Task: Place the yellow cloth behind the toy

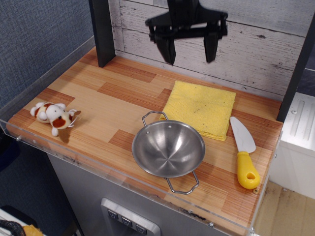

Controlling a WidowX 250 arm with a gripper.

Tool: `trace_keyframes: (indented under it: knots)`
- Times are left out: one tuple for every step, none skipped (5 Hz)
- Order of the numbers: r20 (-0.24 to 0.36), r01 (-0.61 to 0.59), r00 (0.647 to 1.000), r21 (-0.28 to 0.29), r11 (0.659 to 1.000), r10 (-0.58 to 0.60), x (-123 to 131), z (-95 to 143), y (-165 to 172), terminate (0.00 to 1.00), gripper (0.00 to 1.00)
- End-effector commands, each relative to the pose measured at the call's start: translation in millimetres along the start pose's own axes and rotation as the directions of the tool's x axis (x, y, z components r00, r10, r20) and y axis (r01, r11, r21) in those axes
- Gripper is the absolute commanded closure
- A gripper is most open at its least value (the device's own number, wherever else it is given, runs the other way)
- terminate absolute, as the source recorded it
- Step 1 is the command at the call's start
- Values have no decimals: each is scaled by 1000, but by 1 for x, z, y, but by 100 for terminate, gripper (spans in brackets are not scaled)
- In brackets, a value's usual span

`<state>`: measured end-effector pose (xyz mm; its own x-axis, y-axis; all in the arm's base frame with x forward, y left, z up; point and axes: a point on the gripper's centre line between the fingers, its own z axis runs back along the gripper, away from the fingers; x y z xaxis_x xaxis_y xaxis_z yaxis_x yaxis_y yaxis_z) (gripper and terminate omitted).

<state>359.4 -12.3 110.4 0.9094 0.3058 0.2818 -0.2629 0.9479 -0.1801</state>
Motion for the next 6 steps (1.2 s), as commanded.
trace_keyframes:
  knots:
    - [7,-31,999,0,1000,31,-9,-22,4,0,0]
    - [-15,-32,999,7,999,32,-11,-38,1,0,0]
    - [-33,-40,999,13,999,41,-9,-51,-2,0,0]
    - [-43,-46,998,16,999,47,-7,-63,-4,0,0]
    - [-64,-51,997,18,999,53,-11,-78,-2,0,0]
    - [-73,-62,995,29,998,64,-15,-89,-2,0,0]
